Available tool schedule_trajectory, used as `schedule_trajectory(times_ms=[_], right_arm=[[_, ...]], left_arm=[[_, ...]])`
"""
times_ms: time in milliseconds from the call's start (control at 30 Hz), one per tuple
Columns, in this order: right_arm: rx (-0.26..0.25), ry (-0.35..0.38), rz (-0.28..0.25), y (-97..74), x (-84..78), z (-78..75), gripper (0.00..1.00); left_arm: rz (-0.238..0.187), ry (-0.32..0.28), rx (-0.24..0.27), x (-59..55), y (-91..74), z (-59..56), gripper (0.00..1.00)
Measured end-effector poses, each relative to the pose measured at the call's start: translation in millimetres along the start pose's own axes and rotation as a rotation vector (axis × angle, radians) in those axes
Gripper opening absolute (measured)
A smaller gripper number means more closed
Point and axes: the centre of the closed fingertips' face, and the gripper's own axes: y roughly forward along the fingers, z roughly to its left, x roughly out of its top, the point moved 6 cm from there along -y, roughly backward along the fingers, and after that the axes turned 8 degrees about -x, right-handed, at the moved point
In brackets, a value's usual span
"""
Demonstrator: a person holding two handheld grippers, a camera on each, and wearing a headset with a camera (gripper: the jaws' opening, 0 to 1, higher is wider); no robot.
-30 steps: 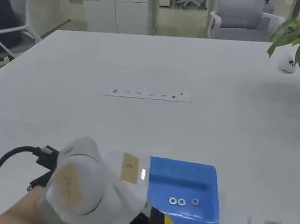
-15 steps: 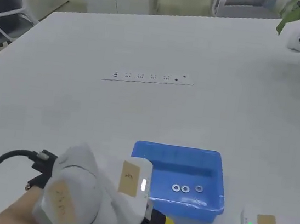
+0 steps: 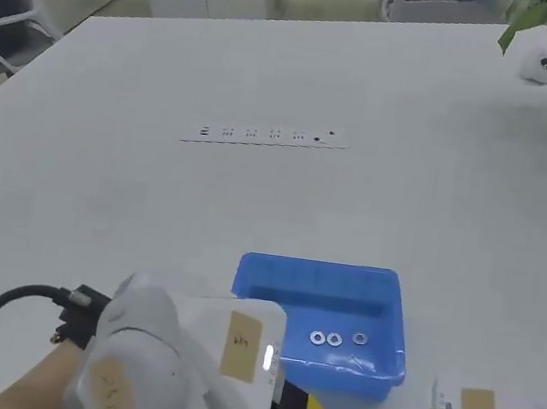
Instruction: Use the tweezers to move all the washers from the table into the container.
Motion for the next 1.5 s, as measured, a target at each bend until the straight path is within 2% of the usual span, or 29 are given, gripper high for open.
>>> schedule_trajectory(times_ms=[67,200,233,300,400,500,533,733,833,867,900,1033,1067,1200,1267,1367,1500], right_arm=[[0.012,0.023,-0.008,-0.9,0.6,-0.2,0.06],[0.012,0.013,-0.007,-0.3,0.4,0.8,0.06],[0.014,0.010,0.005,1.6,-1.3,1.5,0.06],[0.014,0.012,0.006,1.5,-1.3,1.7,0.07],[0.015,0.024,-0.009,-1.0,2.0,2.3,0.07],[0.028,0.031,-0.041,-4.7,10.0,4.9,0.09],[0.037,0.028,-0.060,-6.2,14.0,6.9,0.09],[0.034,0.014,-0.054,-4.6,10.3,7.6,0.04],[0.042,0.009,-0.068,-6.5,8.1,9.9,0.03],[0.036,-0.013,-0.066,-7.4,8.0,11.5,0.03],[0.038,-0.025,-0.067,-7.9,8.0,12.6,0.03],[0.045,-0.029,-0.061,-8.4,7.4,16.5,0.03],[0.043,-0.033,-0.061,-8.1,7.7,16.4,0.03],[0.050,-0.058,-0.049,-7.4,8.7,21.9,0.04],[0.051,-0.065,-0.044,-7.7,8.3,25.1,0.04],[0.055,-0.019,-0.036,-8.2,7.0,25.3,0.06],[0.046,-0.034,-0.035,-10.6,8.5,27.1,0.06]], left_arm=[[0.012,0.002,0.002,1.3,-1.0,-0.1,0.00],[0.026,0.002,-0.011,1.0,-0.4,-0.8,0.00],[-0.010,0.006,-0.016,2.6,1.7,0.3,0.00],[-0.003,-0.046,-0.015,0.0,0.3,2.3,0.00],[0.011,-0.071,-0.020,1.1,-1.9,2.0,0.00],[0.003,-0.121,-0.049,1.7,-1.7,-0.8,0.01],[0.007,-0.119,-0.045,1.3,-2.1,-0.3,0.01],[0.015,-0.100,-0.033,1.6,-1.5,-2.2,0.01],[-0.007,-0.116,-0.035,3.5,-1.6,-3.7,0.01],[-0.021,-0.121,-0.031,5.4,-2.4,-4.2,0.01],[-0.043,-0.135,-0.043,8.4,-4.2,-6.6,0.00],[-0.116,-0.177,-0.028,16.6,-11.6,-11.7,0.01],[-0.122,-0.179,-0.027,17.3,-12.8,-12.7,0.01],[-0.092,-0.166,-0.016,17.0,-14.9,-18.8,0.00],[-0.093,-0.165,-0.025,16.6,-14.5,-21.4,0.00],[-0.086,-0.161,-0.022,16.3,-14.5,-21.8,0.00],[-0.071,-0.132,-0.030,20.2,-13.7,-24.3,0.00]])
